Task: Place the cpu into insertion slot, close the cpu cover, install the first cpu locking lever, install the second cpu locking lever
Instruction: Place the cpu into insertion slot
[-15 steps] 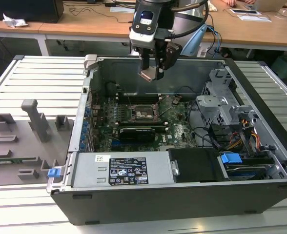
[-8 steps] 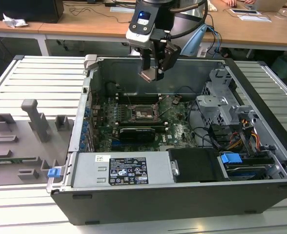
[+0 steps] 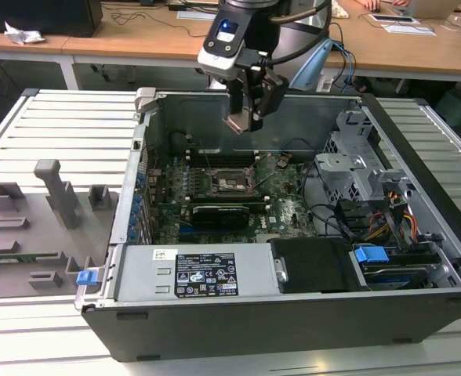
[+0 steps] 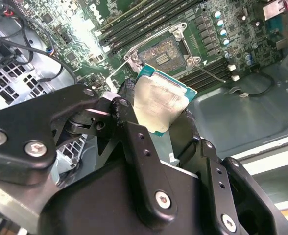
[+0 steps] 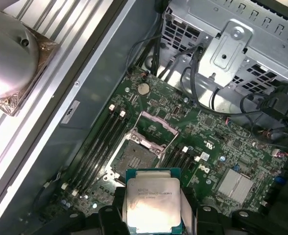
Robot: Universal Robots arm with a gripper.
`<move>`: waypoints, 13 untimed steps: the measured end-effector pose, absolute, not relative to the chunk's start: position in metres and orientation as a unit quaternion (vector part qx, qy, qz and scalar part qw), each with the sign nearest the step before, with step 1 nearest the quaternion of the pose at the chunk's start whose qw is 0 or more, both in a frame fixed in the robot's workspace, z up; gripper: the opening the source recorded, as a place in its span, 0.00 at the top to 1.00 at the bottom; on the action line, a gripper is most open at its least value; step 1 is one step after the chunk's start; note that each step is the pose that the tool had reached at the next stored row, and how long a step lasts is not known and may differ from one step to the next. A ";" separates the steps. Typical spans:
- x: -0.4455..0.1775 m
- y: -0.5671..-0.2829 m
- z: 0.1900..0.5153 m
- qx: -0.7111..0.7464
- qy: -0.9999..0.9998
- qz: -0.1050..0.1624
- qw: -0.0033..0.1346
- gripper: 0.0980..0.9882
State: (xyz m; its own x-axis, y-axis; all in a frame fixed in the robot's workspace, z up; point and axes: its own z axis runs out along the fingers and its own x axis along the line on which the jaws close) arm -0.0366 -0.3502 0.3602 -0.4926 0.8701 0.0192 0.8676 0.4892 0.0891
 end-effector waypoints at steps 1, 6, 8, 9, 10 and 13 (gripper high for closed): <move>-0.037 -0.350 0.360 0.506 0.861 0.043 0.014 0.52; -0.037 -0.350 0.358 0.525 0.850 0.043 0.015 0.52; -0.037 -0.350 0.358 0.530 0.847 0.043 0.016 0.52; -0.037 -0.350 0.358 0.533 0.845 0.043 0.016 0.52; -0.037 -0.350 0.357 0.536 0.843 0.043 0.016 0.52; -0.037 -0.350 0.357 0.546 0.837 0.043 0.016 0.52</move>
